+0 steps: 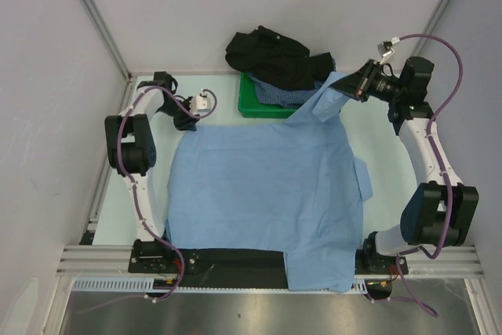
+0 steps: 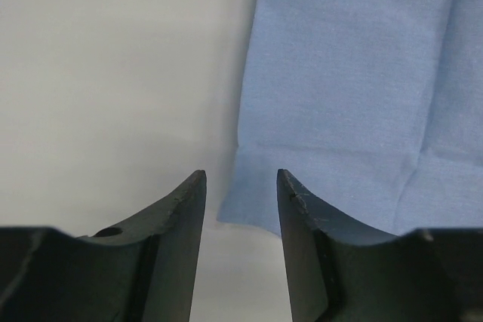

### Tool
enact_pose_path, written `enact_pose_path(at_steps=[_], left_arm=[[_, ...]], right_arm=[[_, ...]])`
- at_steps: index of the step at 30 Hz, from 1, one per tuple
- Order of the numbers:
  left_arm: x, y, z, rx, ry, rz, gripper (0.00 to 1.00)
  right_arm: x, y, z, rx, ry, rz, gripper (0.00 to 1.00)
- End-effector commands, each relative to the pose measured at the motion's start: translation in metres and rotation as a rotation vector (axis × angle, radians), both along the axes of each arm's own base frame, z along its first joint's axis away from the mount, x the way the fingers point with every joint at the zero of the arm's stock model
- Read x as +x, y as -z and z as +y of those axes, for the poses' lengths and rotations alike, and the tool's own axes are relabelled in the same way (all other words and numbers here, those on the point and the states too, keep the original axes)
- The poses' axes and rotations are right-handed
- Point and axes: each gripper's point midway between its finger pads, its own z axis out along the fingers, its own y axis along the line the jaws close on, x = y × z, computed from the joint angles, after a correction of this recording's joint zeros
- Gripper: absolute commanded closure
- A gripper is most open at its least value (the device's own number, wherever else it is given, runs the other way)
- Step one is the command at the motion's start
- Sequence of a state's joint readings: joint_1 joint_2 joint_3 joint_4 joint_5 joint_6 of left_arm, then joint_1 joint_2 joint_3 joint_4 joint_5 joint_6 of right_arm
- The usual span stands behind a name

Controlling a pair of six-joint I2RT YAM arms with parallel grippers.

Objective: Fold and stack the long sleeve shirts
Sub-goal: Fold the shirt

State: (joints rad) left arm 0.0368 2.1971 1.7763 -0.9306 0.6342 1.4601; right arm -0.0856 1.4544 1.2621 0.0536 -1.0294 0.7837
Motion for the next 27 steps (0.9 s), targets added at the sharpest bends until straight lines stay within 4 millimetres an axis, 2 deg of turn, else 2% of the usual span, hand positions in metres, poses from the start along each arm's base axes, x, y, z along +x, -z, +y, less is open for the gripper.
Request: enact_pose_path(at_steps=[1, 3, 4, 7, 12, 17, 20, 21, 22, 23, 27], left_arm=[[0.010, 0.002, -0.008, -0.002, 0.042, -0.022, 0.54], [0.008, 0.006, -0.009, 0.005, 0.044, -0.007, 0.59], [0.004, 0.008, -0.010, 0.009, 0.060, 0.000, 0.69], [-0.006, 0.006, -0.010, 0.020, 0.070, 0.016, 0.83], [-0.016, -0.016, -0.010, 0.014, 0.063, 0.003, 1.00], [-0.030, -0.040, -0.011, 0.008, 0.054, -0.020, 1.00], [-0.040, -0.049, -0.010, 0.014, 0.055, -0.041, 1.00], [-0.048, -0.046, -0.011, 0.013, 0.056, -0.027, 1.00], [-0.051, -0.055, -0.011, 0.013, 0.057, -0.049, 1.00], [-0.060, -0.050, -0.011, 0.015, 0.063, -0.031, 1.00], [-0.086, -0.049, -0.009, 0.040, 0.085, -0.037, 1.00]], right_arm=[[-0.009, -0.011, -0.002, 0.000, -0.013, -0.028, 1.00], [-0.011, -0.010, -0.002, 0.007, -0.014, -0.018, 1.00], [-0.015, -0.013, -0.001, 0.012, -0.018, -0.020, 1.00], [-0.023, -0.016, 0.001, 0.020, -0.030, -0.030, 1.00], [-0.035, -0.015, -0.001, 0.023, -0.028, -0.017, 1.00], [-0.052, -0.012, -0.006, 0.019, -0.013, -0.012, 1.00], [-0.065, -0.003, -0.009, 0.013, -0.003, 0.019, 1.00], [-0.069, 0.004, -0.009, 0.015, -0.005, 0.036, 1.00], [-0.073, 0.008, -0.010, 0.016, -0.004, 0.055, 1.00], [-0.077, 0.010, -0.010, 0.016, -0.004, 0.060, 1.00], [-0.104, 0.017, -0.009, 0.025, -0.007, 0.095, 1.00]])
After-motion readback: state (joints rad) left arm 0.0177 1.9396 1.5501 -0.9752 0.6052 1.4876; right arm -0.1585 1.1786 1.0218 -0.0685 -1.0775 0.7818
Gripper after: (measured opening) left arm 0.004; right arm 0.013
